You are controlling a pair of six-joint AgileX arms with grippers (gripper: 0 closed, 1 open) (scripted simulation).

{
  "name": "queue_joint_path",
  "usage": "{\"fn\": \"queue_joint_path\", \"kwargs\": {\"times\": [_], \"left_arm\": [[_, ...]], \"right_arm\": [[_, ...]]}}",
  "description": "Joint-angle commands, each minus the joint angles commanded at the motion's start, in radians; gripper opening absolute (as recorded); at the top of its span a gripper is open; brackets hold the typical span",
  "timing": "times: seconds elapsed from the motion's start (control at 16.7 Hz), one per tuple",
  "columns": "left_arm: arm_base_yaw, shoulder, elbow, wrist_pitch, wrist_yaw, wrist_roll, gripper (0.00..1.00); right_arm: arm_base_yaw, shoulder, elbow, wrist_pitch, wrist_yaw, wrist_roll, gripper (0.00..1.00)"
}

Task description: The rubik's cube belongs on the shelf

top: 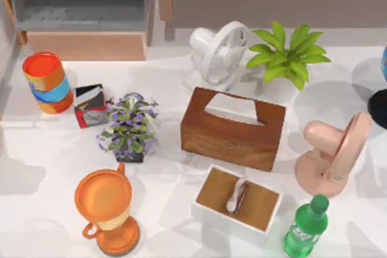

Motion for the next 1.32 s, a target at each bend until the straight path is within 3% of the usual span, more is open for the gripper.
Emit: {"fn": "queue_joint_path", "kwargs": {"times": [0.12,0.9,1.32], "left_arm": [[0.0,0.0,0.0,0.0,0.0,0.0,1.0],[0.0,0.0,0.0,0.0,0.0,0.0,0.02],[0.0,0.0,0.0,0.0,0.0,0.0,0.0]], "right_arm": [[0.0,0.0,0.0,0.0,0.0,0.0,1.0],[0.0,0.0,0.0,0.0,0.0,0.0,1.0],[0.0,0.0,0.0,0.0,0.0,0.0,1.0]]}}
